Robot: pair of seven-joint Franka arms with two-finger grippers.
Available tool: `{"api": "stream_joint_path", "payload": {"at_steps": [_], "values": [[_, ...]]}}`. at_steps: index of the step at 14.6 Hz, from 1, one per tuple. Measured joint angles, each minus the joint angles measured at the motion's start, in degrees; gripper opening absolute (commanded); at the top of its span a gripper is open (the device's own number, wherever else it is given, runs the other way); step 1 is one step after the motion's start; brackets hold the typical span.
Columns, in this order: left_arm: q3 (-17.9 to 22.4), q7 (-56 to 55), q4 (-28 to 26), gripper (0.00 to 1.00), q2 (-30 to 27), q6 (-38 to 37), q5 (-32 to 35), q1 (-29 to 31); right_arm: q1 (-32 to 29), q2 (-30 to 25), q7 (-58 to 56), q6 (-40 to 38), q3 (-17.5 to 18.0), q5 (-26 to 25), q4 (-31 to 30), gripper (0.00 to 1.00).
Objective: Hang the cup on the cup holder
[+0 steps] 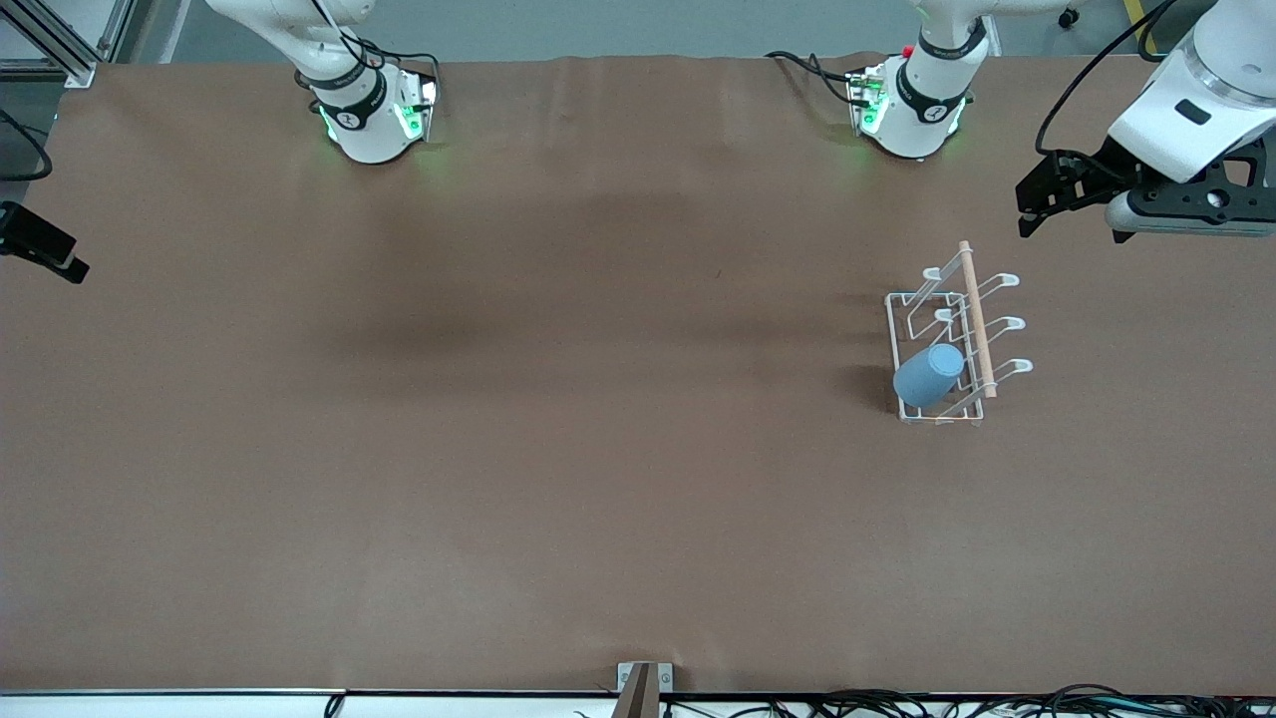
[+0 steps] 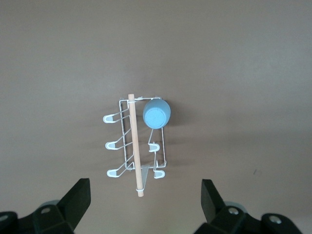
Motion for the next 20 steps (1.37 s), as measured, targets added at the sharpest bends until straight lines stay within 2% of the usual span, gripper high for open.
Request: {"api": "stream_joint_path", "payload": {"at_steps": [3, 9, 12, 20], "values": [[0.1, -0.1, 1.0, 1.0, 0.6, 0.4, 0.0, 0.1, 0.0, 0.0, 0.0, 0.0, 0.0, 0.0, 0.0, 1.0], [0.6, -0.1, 6.4, 1.0, 4.6, 0.6, 0.0, 0.1, 0.0, 0.0, 0.0, 0.0, 0.0, 0.0, 0.0, 1.0], [2.2, -0.2, 8.2, 1.0, 5.8, 0.4, 0.0, 0.1, 0.0, 0.0, 0.0, 0.0, 0.0, 0.0, 0.0, 1.0], [4.3, -0.9, 7.7, 1.0, 5.2, -2.8, -0.7, 0.0, 0.0, 0.0, 0.0, 0.0, 0.0, 0.0, 0.0, 1.0]]}}
